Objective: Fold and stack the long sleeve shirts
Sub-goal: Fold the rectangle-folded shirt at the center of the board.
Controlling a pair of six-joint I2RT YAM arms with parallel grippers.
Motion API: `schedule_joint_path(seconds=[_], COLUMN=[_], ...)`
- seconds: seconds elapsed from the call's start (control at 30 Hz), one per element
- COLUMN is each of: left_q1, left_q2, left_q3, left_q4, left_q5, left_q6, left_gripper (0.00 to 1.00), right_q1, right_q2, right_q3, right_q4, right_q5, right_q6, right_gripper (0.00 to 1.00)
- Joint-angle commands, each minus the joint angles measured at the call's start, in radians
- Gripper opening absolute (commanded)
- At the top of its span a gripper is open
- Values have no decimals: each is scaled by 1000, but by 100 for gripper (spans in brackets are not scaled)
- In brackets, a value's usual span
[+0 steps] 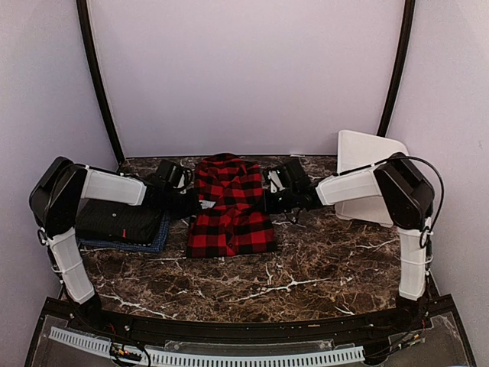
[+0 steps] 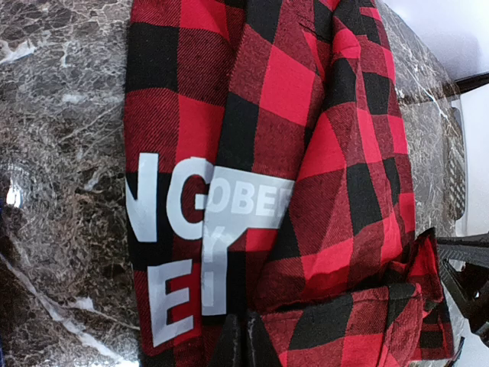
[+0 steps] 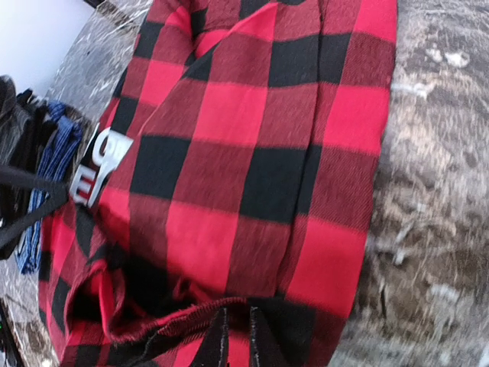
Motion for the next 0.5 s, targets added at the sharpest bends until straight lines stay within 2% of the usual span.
schedule_joint_path(seconds=[0.0, 0.23, 0.47], left_q1=[1, 6, 9], left_q2=[-31, -44, -46], left_q3=[17, 12, 20], left_q4=[-12, -14, -12], left_q5=[-47, -66, -55], left_q6=[16, 26, 33], left_gripper=[0, 0, 0], right_q1=[-22, -37, -26], right_q2=[49, 41, -138], right_q3=[109, 187, 44], right_q4=[-15, -84, -65], right_q5=[4, 13, -9], right_q6=[14, 6, 11], right_gripper=[9, 19, 21])
